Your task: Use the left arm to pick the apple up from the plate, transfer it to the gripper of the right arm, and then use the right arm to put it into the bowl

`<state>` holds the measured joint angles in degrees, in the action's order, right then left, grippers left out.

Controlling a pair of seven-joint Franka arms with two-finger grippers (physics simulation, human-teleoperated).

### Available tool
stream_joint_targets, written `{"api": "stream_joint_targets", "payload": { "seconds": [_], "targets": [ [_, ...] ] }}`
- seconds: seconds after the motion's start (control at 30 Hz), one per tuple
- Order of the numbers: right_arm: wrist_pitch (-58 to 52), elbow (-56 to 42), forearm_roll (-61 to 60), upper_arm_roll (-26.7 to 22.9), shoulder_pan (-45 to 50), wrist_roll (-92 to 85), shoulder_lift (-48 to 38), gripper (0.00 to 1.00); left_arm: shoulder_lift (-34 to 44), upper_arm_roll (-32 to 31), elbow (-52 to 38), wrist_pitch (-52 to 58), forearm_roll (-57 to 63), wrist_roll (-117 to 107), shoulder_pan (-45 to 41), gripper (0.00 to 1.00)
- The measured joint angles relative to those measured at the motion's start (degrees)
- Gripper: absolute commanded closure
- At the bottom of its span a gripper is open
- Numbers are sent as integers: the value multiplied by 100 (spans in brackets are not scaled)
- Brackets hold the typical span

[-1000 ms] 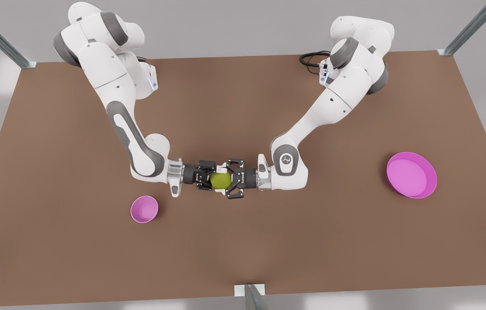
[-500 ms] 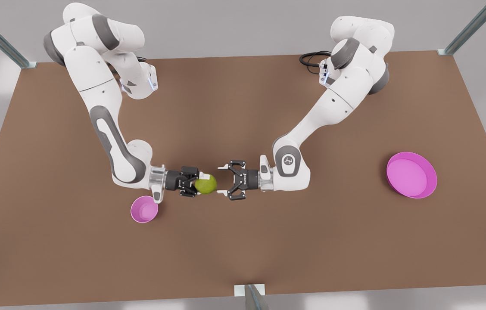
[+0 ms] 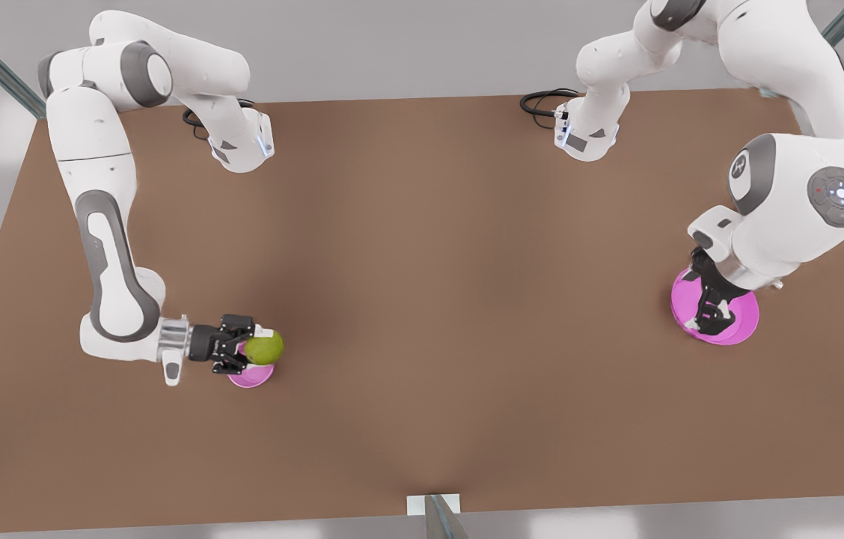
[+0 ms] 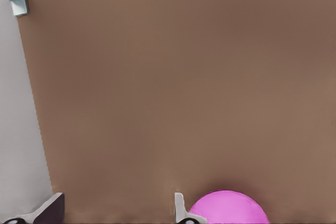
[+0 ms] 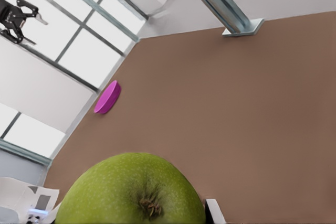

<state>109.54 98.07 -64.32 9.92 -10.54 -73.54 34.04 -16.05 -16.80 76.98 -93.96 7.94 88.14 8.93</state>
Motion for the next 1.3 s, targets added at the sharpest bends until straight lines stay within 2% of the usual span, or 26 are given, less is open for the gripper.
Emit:
{"api": "stream_joint_targets", "payload": {
  "seconds": [0.03, 0.07, 0.13, 0.57, 0.6, 0.63, 0.67, 0.83, 0.9, 1.0, 1.07, 1.1, 1.17, 1.2, 1.23, 1.3],
  "targets": [
    [-17, -52, 185, -20, -26, 9, 1, 17, 373, 815, 317, 135, -131, -448, -451, 0],
    [-30, -127, 353, -69, -38, 18, 16, 17, 711, 1239, 629, 202, -231, -891, -632, 0],
    [-50, -380, 666, -135, -50, 32, 146, 17, 929, 1566, 777, 284, -353, -1715, -744, 0],
    [-22, -873, 1441, -341, -54, -29, 798, 16, 761, 1672, 663, 284, -579, -5337, -936, 0],
    [-15, -879, 1455, -343, -53, -45, 816, 12, 758, 1672, 663, 283, -582, -5521, -936, 0],
    [-9, -877, 1469, -351, -57, -64, 831, 3, 760, 1672, 663, 283, -585, -5696, -936, 0],
    [-5, -876, 1480, -356, -60, -82, 839, 0, 759, 1672, 663, 283, -587, -5862, -936, 0],
    [-4, -882, 1561, -360, -101, -154, 834, 0, 758, 1672, 663, 282, -593, -6564, -937, 0],
    [-8, -1194, 1975, -350, -149, -159, 772, 0, 759, 1672, 663, 281, -594, -6795, -937, 0],
    [-326, -2709, 3686, -258, 215, 136, 238, 0, 763, 1672, 663, 281, -605, -7097, -937, 0],
    [-772, -3023, 4701, -245, 599, 589, -506, 1, 763, 1674, 663, 281, -653, -7271, -935, 0],
    [-1040, -2924, 5109, -298, 786, 873, -998, 1, 764, 1675, 663, 281, -667, -7351, -931, 0],
    [-1372, -1886, 5667, -348, 1042, 1543, -2113, 0, 764, 1679, 662, 281, -685, -7498, -913, 0],
    [-1500, -1610, 5861, -372, 1127, 1871, -2377, 0, 764, 1680, 656, 281, -684, -7566, -905, 0],
    [-1610, -1528, 6022, -396, 1212, 2186, -2482, 0, 762, 1685, 647, 281, -681, -7629, -899, 0],
    [-2057, -2520, 6226, -485, 1347, 2804, -1874, 0, 736, 1688, 615, 278, -674, -7747, -888, 0]
  ]
}}
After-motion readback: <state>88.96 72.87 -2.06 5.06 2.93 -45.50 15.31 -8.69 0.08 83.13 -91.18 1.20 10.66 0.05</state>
